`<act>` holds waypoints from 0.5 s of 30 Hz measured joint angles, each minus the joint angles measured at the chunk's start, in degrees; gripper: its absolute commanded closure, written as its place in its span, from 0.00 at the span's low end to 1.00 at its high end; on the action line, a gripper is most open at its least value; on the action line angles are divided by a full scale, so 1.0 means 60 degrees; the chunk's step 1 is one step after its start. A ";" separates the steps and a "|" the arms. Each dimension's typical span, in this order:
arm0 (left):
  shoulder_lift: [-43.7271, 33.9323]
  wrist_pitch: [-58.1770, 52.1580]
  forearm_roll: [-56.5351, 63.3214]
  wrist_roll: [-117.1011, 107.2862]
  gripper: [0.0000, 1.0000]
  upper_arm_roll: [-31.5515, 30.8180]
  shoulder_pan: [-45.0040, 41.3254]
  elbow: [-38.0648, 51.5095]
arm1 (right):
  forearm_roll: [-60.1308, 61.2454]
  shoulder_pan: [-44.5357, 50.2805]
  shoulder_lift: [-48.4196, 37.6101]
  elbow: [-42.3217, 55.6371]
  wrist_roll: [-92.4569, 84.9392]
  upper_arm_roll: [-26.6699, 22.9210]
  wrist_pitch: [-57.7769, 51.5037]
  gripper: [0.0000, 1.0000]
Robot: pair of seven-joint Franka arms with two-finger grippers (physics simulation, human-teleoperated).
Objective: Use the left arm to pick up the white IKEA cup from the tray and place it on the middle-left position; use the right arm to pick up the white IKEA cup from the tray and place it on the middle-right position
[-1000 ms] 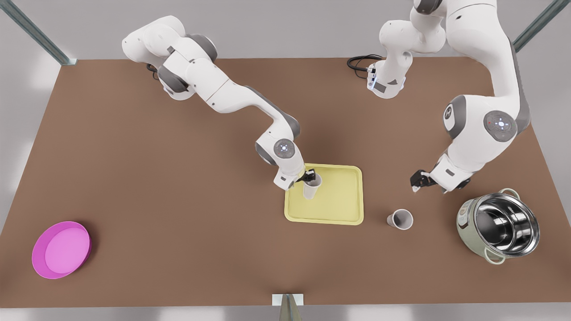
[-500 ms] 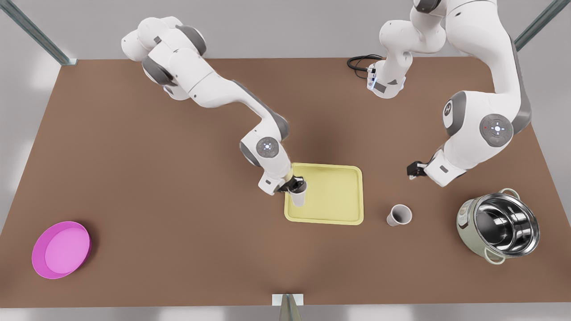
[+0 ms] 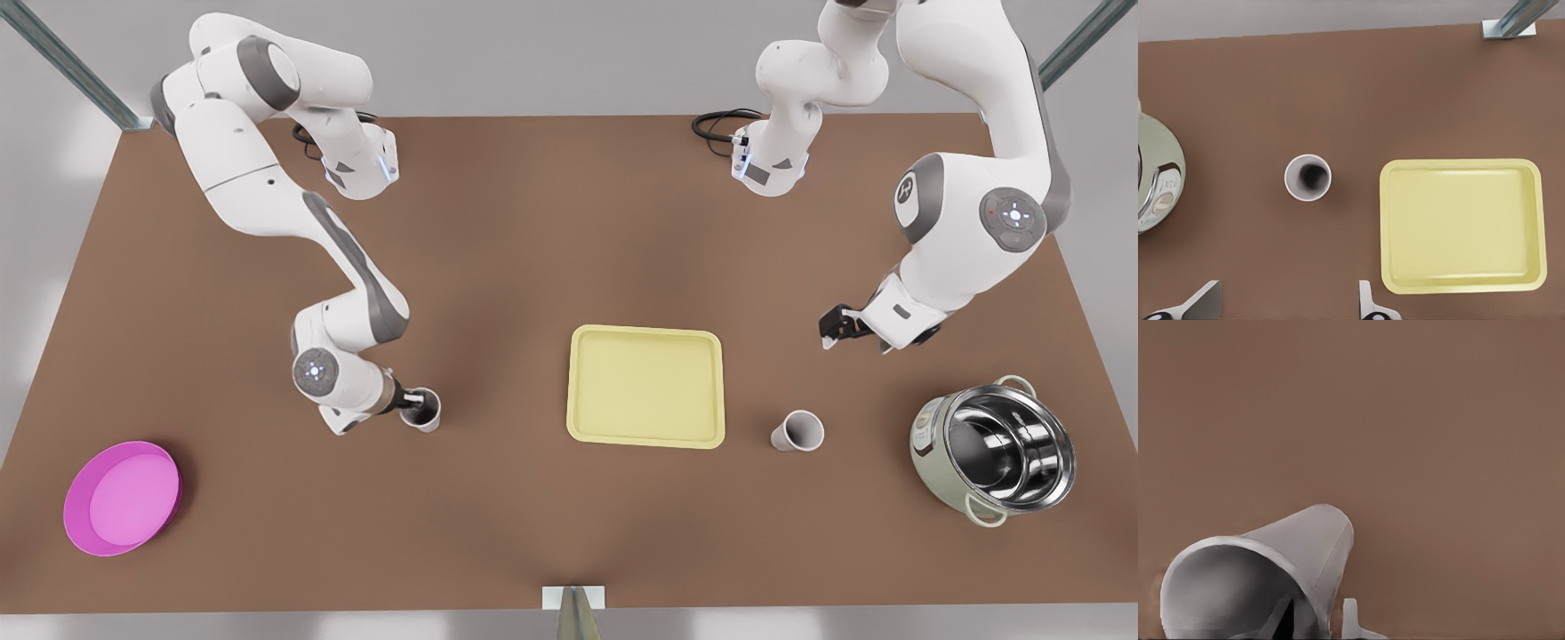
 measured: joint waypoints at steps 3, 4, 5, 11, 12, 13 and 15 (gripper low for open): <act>0.0068 0.0029 0.0002 0.0038 0.00 -0.0032 -0.0023 0.0078 | -0.0029 0.0009 0.0031 0.0004 -0.0383 0.0005 -0.0175 0.04; 0.0090 0.0054 -0.0002 0.0048 0.00 -0.0043 -0.0031 0.0091 | -0.0036 0.0010 0.0034 0.0017 -0.0494 0.0006 -0.0216 0.03; 0.0112 0.0085 0.0001 0.0059 0.00 -0.0049 -0.0043 0.0098 | -0.0040 0.0010 0.0035 0.0031 -0.0599 0.0006 -0.0251 0.02; 0.0158 0.0194 -0.0036 0.0105 0.00 -0.0052 -0.0030 0.0111 | -0.0062 -0.0009 0.0002 0.0265 -0.1091 -0.0006 -0.0373 0.00; 0.0159 0.0202 -0.0040 0.0111 0.00 -0.0052 -0.0027 0.0110 | -0.0064 -0.0016 -0.0133 0.0307 -0.1155 -0.0004 -0.0399 0.00; 0.0157 0.0208 -0.0042 0.0117 0.00 -0.0052 -0.0025 0.0113 | -0.0066 -0.0010 -0.0340 0.0513 -0.1208 0.0004 -0.0503 0.00; 0.0148 0.0215 -0.0050 0.0127 0.00 -0.0052 -0.0027 0.0116 | -0.0071 -0.0020 -0.0892 0.1576 -0.1300 0.0008 -0.1068 0.00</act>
